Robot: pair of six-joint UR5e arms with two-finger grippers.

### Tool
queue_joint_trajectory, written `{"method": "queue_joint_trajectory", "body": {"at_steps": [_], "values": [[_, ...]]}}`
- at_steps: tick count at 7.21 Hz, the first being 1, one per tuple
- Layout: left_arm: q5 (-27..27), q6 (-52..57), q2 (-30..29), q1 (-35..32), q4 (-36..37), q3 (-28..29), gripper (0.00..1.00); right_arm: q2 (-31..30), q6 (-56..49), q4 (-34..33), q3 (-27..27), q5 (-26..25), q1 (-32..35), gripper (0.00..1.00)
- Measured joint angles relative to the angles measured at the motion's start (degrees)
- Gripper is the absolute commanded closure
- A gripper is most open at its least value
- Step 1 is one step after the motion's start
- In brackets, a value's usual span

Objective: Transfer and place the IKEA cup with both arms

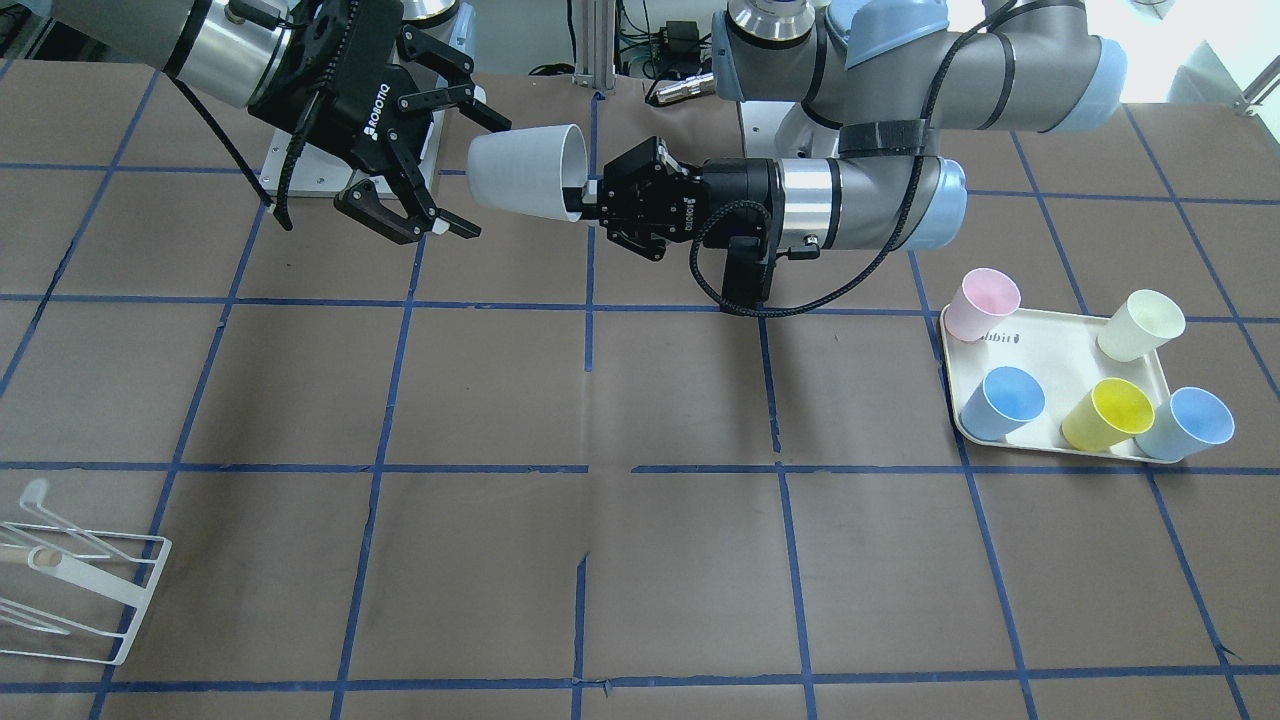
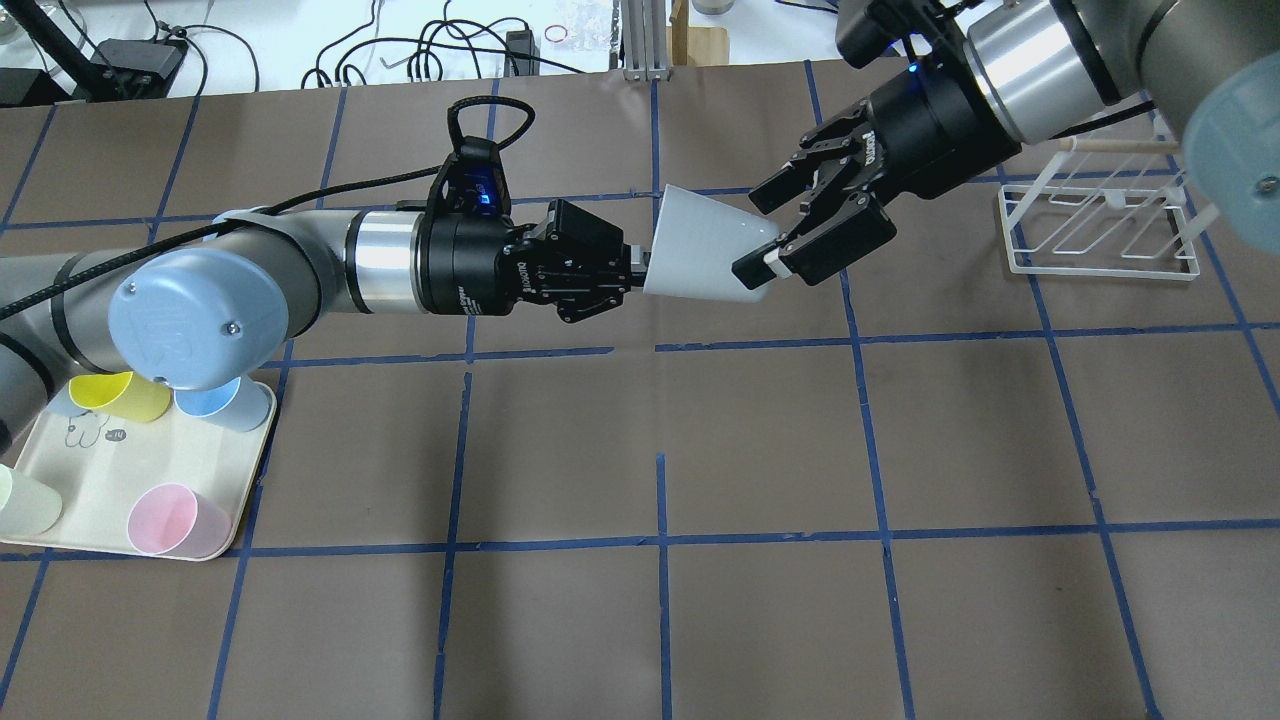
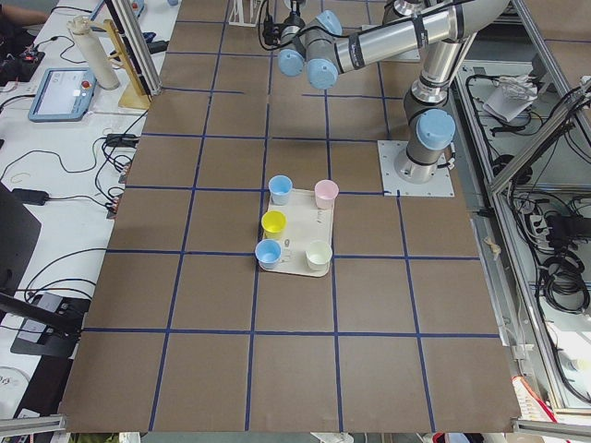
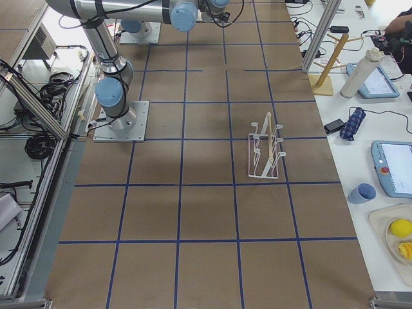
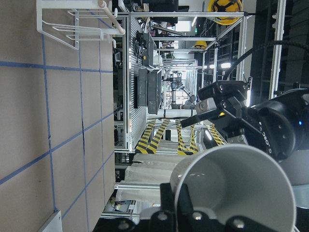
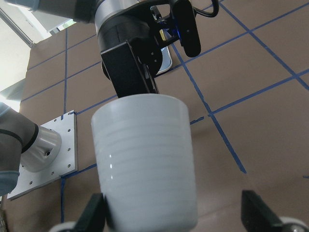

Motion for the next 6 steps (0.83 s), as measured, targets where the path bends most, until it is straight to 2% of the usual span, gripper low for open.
{"method": "queue_joint_trajectory", "body": {"at_steps": [2, 5, 6], "values": [[14.18, -2.96, 0.69, 7.59, 0.54, 1.03, 1.00, -0.25, 0.01, 0.19, -0.05, -6.19, -0.10, 0.00], [41.23, -4.07, 3.24, 18.51, 2.07, 4.30, 1.00, -0.10, 1.31, 0.94, 0.09, -19.43, -0.03, 0.00], [50.88, -3.95, 4.57, 21.64, 4.63, 4.96, 1.00, -0.13, 3.98, 1.27, 0.08, -23.82, -0.03, 0.00]]}}
